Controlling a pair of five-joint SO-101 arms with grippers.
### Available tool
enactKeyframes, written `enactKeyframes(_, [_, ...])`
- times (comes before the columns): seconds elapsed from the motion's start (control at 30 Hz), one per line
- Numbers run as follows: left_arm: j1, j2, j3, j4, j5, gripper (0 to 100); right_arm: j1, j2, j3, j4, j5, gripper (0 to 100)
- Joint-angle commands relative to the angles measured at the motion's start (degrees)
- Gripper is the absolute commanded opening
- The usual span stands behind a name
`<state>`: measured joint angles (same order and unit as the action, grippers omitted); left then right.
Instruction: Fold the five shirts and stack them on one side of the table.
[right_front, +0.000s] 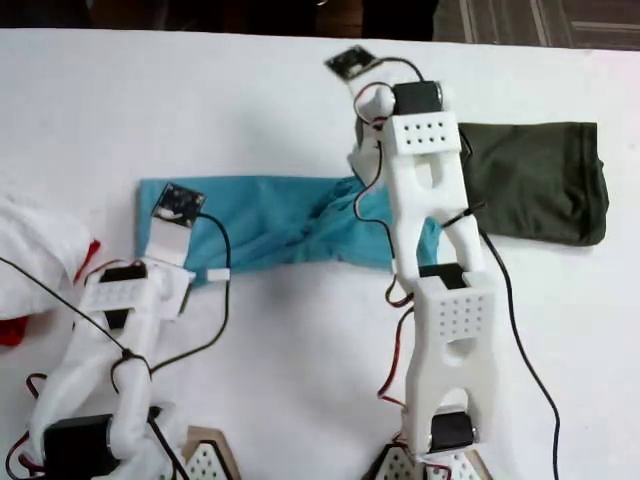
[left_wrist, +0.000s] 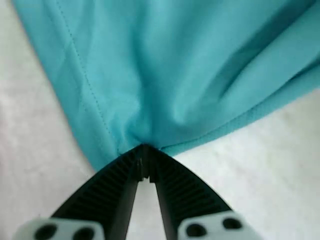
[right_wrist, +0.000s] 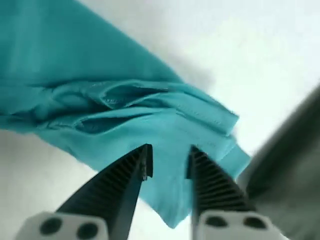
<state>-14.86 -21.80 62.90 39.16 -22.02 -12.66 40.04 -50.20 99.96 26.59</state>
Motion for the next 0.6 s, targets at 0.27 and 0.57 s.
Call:
enactKeyframes(0.27, [0.2,-1.2,0.0,-0.7,0.5,3,-9.1,-0.6,11.2,-4.4,3.0,1.9])
enactKeyframes(0.57, [0.2,-1.2,0.0,-0.7,0.5,3,-8.0,5.8,8.4,-16.3,2.9,1.9])
